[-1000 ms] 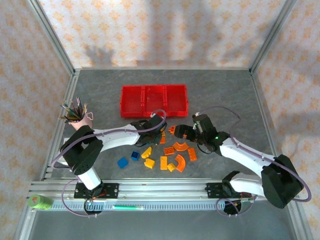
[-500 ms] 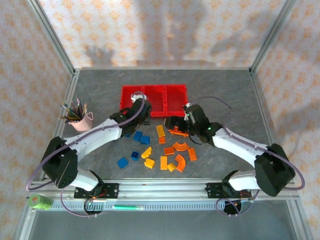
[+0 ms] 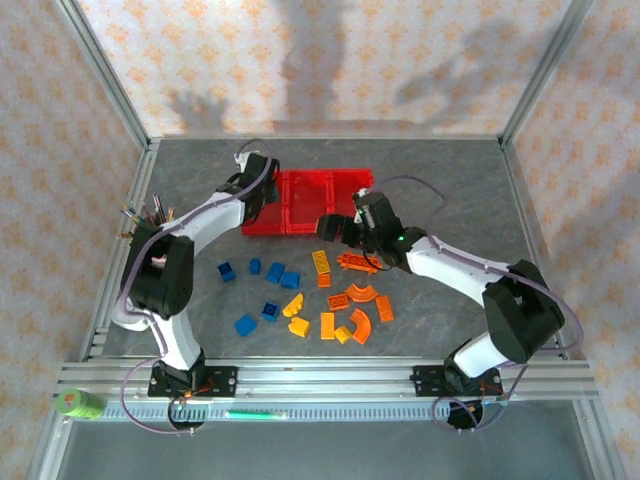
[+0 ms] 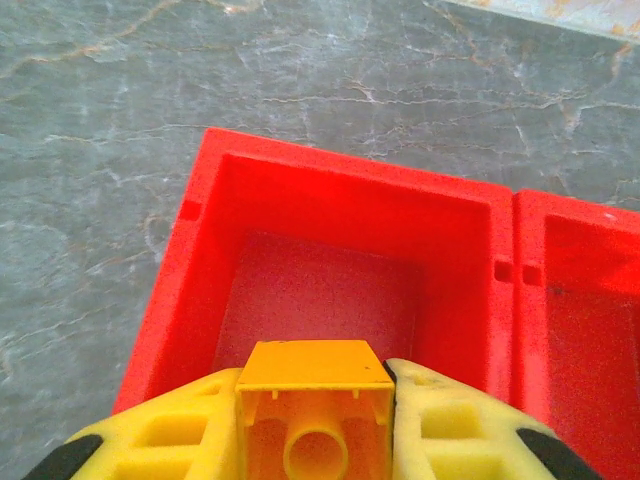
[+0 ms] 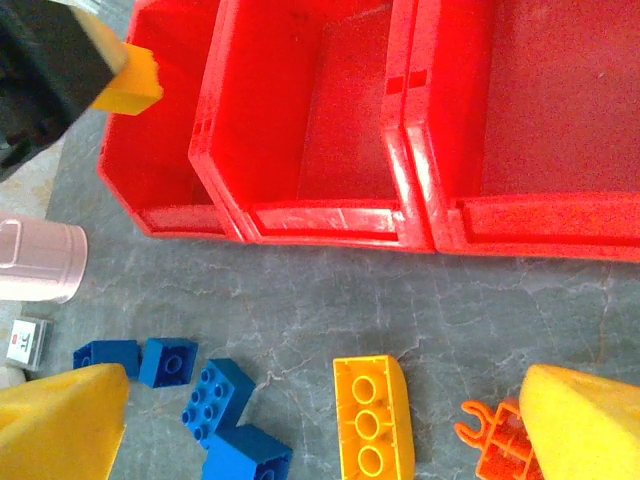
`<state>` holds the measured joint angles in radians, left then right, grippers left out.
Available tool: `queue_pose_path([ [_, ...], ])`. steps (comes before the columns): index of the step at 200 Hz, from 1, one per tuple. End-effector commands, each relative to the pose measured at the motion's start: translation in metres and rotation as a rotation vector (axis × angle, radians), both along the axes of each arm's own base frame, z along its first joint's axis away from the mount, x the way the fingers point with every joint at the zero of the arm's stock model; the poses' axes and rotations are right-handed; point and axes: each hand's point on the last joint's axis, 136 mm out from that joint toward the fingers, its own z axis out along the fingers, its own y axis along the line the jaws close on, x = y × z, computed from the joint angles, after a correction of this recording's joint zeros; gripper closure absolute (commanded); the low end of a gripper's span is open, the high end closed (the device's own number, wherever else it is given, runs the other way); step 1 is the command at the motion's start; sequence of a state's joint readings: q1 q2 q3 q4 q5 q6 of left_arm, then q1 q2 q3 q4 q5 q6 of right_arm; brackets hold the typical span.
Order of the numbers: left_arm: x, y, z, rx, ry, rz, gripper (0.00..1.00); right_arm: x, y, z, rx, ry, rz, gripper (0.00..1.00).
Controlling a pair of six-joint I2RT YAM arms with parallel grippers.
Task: Sort the legos into containers by color
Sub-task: Place the lego in the container, then pick up the lego from the center of the table.
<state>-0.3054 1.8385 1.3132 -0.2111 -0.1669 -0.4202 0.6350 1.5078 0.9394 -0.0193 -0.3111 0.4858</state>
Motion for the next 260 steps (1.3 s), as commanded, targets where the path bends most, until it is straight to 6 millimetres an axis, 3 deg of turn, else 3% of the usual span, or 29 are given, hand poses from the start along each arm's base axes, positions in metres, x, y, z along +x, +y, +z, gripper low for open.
queue_pose_path([
  [1, 0.024, -0.010, 0.005, -0.010, -0.040, -0.042, 0.71, 0.009, 0.001, 0.007, -0.031, -0.039, -0.009, 0.00],
  [23, 0.037, -0.014, -0.015, 0.002, -0.004, -0.059, 0.71, 0.011, 0.002, 0.003, -0.044, -0.032, -0.006, 0.00],
  [55, 0.044, -0.016, -0.025, 0.015, 0.039, -0.068, 0.61, 0.014, 0.000, 0.005, -0.065, -0.041, -0.009, 0.00],
  [85, 0.043, -0.013, -0.015, 0.025, 0.044, -0.065, 0.54, 0.013, -0.004, 0.014, -0.070, -0.065, -0.016, 0.00],
  [127, 0.030, -0.011, 0.013, 0.012, 0.031, -0.066, 0.53, 0.007, -0.017, 0.018, -0.087, -0.077, -0.027, 0.00],
  [141, 0.022, -0.015, 0.017, -0.015, 0.039, -0.078, 0.53, 0.004, -0.026, 0.015, -0.081, -0.072, -0.044, 0.00],
  [146, 0.017, -0.018, 0.032, -0.038, 0.013, -0.085, 0.53, 0.003, -0.029, 0.014, -0.078, -0.069, -0.051, 0.00],
  [156, 0.008, -0.025, 0.039, -0.075, -0.001, -0.102, 0.52, 0.001, -0.035, 0.009, -0.071, -0.055, -0.060, 0.00],
  [176, -0.018, -0.044, 0.042, -0.133, -0.016, -0.141, 0.51, -0.006, -0.047, -0.004, -0.082, -0.022, -0.066, 0.00],
  [213, -0.068, -0.076, 0.031, -0.165, 0.008, -0.182, 0.49, -0.022, -0.069, -0.026, -0.111, 0.027, -0.074, 0.00],
  [260, -0.118, -0.109, 0.013, -0.256, 0.020, -0.184, 0.43, -0.046, -0.079, -0.048, -0.095, 0.091, -0.036, 0.00],
])
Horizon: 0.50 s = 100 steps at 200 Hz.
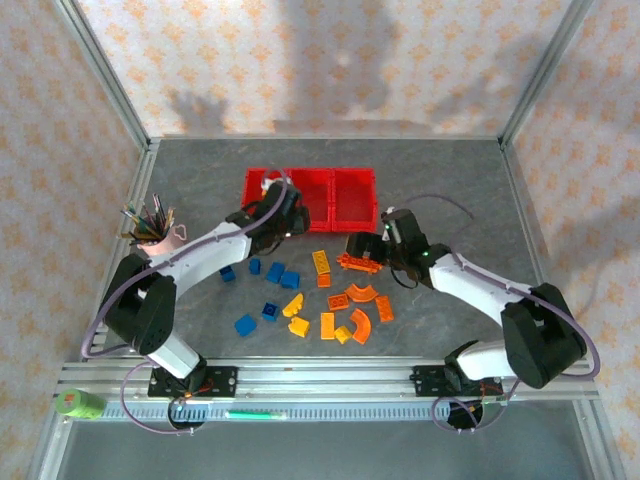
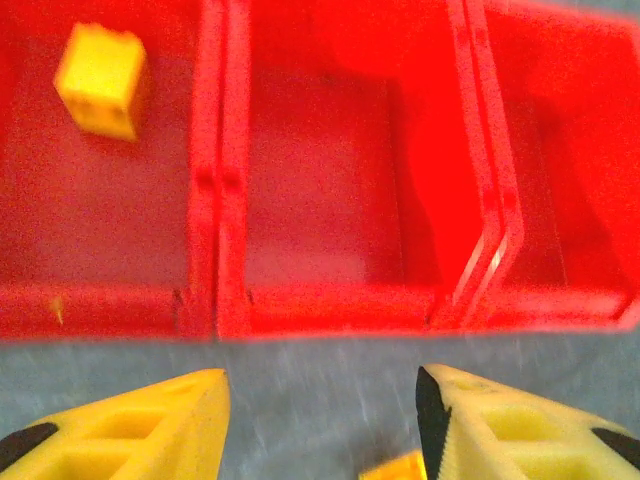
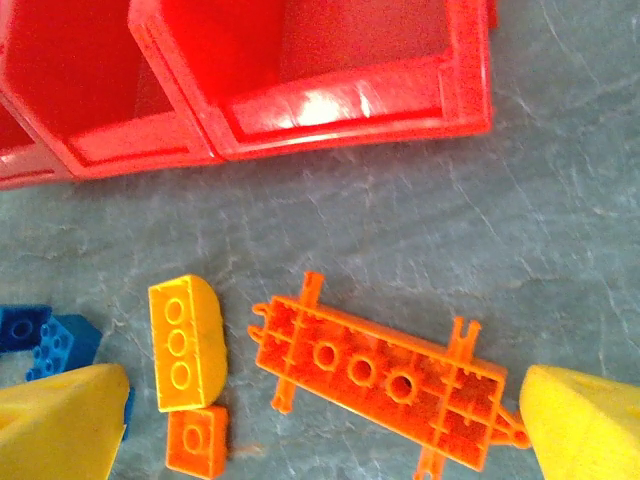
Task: Sort the legos into containers by color
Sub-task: Pick up the lego from the center of the table.
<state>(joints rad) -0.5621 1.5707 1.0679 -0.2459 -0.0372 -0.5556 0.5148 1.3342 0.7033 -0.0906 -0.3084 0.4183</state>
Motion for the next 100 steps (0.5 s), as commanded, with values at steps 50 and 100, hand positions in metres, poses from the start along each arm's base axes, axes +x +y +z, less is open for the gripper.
queue_pose_path([
  [50, -0.045, -0.030, -0.030, -0.090, 0.035, 0.082, 0.35, -0.032, 0.000, -0.014, 0.045, 0.054, 0.083, 0.00],
  [100, -0.045, -0.059, -0.057, 0.005, 0.084, 0.047, 0.31, -0.037, -0.001, -0.016, 0.070, 0.052, 0.074, 0.00],
])
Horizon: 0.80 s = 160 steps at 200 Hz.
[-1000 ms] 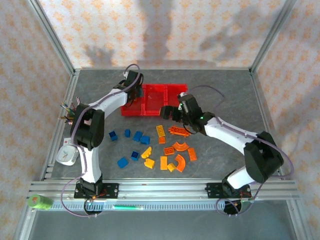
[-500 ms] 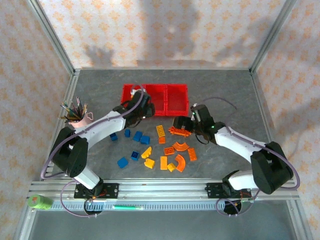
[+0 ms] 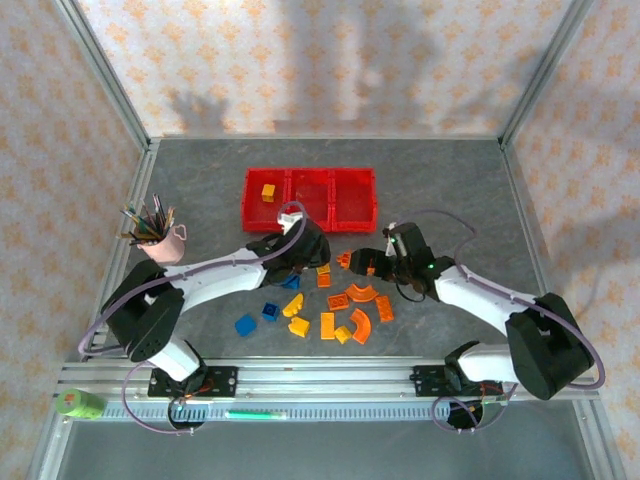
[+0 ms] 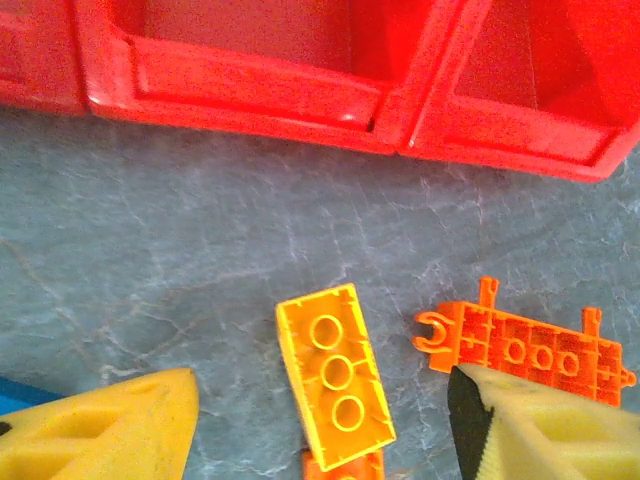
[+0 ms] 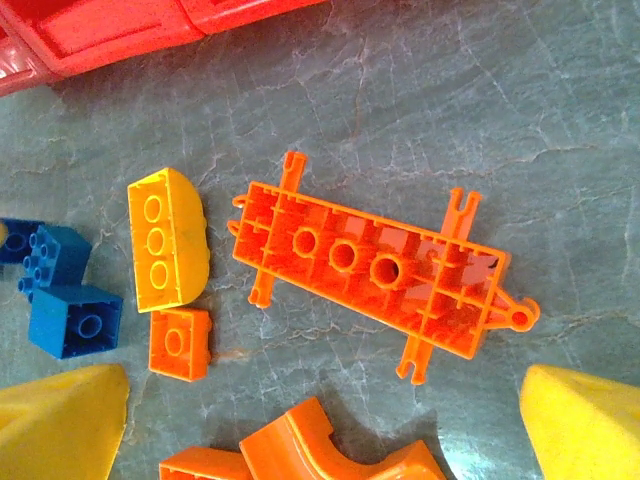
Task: Sort the legos into containers by color
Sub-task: Pick up the lego from the center of the table.
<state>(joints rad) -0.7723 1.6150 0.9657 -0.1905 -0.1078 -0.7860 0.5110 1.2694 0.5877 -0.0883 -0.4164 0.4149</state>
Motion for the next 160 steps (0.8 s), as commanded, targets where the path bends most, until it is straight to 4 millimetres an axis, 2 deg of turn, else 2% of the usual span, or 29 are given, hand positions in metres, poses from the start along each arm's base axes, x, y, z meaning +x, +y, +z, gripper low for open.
queue_pose_path([
  [1, 0.010, -0.006, -0.011, 0.059, 0.005, 0.038, 0.31, 0.000, 0.000, 0.006, 0.027, -0.027, 0.000, 0.00],
  [26, 0.014, -0.009, -0.027, 0.149, 0.037, 0.032, 0.31, 0.000, -0.002, 0.005, 0.019, -0.025, -0.004, 0.00],
  [55, 0.017, -0.012, -0.042, 0.174, 0.055, 0.028, 0.33, 0.001, -0.006, 0.005, 0.011, -0.034, -0.013, 0.00],
  [90, 0.018, -0.015, -0.055, 0.192, 0.072, 0.023, 0.38, 0.002, -0.005, 0.006, 0.019, -0.034, -0.013, 0.00],
  [105, 0.020, -0.018, -0.054, 0.183, 0.069, 0.013, 0.41, 0.002, -0.004, 0.006, 0.022, -0.033, -0.010, 0.00],
  [107, 0.019, -0.017, -0.063, 0.199, 0.083, 0.012, 0.42, 0.002, -0.004, 0.006, 0.021, -0.031, -0.011, 0.00],
  [112, 0.018, -0.017, -0.067, 0.206, 0.090, 0.009, 0.42, 0.002, -0.004, 0.006, 0.020, -0.031, -0.012, 0.00],
  [160, 0.018, -0.017, -0.072, 0.217, 0.094, -0.003, 0.54, 0.003, -0.004, 0.005, 0.017, -0.027, -0.012, 0.00],
])
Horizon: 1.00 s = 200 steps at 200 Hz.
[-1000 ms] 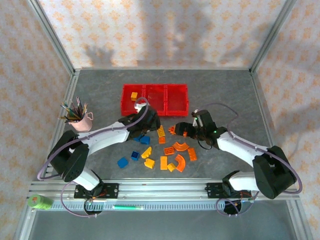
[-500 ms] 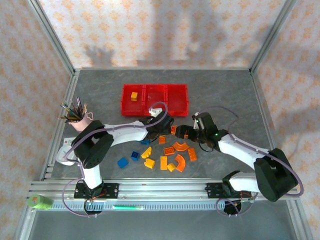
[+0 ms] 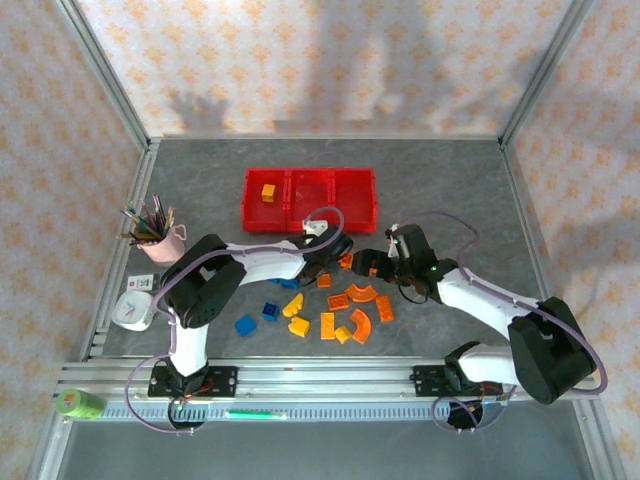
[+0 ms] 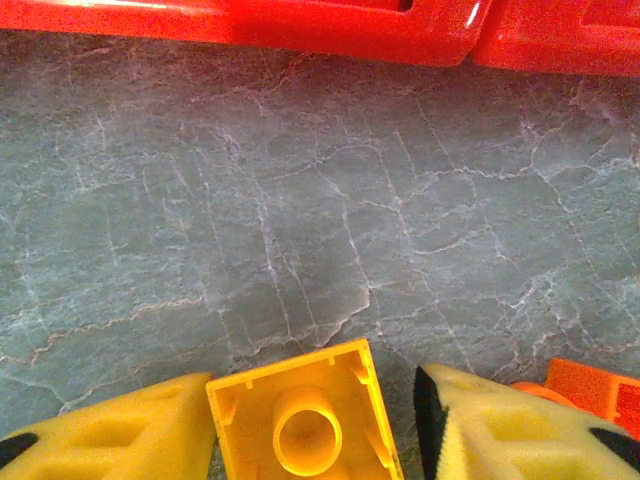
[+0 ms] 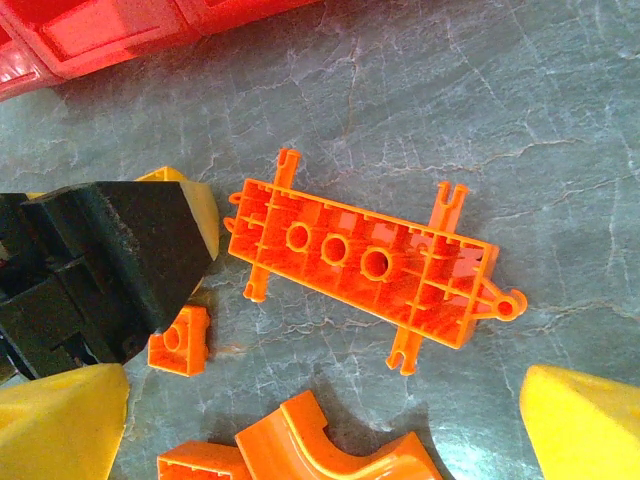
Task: Sort the legos into containers by color
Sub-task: Pick up the lego from the center of the table, then place the lego in the container.
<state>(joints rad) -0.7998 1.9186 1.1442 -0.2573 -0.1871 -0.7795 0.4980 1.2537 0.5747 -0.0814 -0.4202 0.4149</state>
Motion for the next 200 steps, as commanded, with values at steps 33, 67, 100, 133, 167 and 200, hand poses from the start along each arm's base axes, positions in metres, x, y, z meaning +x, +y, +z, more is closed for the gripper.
queue_pose_path([
  [33, -0.001, -0.002, -0.002, 0.001, -0.007, -0.019, 0.62, 0.006, 0.001, 0.009, 0.005, -0.026, 0.003, 0.00],
  [67, -0.001, -0.002, 0.017, -0.024, -0.038, -0.022, 0.67, 0.008, 0.002, 0.016, 0.000, -0.039, 0.012, 0.00],
  [100, 0.000, 0.006, 0.042, -0.029, -0.092, -0.017, 0.69, 0.010, 0.003, 0.024, 0.001, -0.050, 0.022, 0.00],
  [133, 0.003, 0.026, 0.075, -0.002, -0.160, 0.009, 0.70, 0.015, 0.011, 0.041, 0.034, -0.084, 0.033, 0.00],
  [167, 0.016, 0.062, 0.112, 0.036, -0.234, 0.060, 0.70, 0.024, 0.030, 0.054, 0.066, -0.111, 0.052, 0.00],
  [200, 0.040, 0.105, 0.135, 0.062, -0.276, 0.117, 0.71, 0.033, 0.056, 0.065, 0.100, -0.139, 0.064, 0.00],
])
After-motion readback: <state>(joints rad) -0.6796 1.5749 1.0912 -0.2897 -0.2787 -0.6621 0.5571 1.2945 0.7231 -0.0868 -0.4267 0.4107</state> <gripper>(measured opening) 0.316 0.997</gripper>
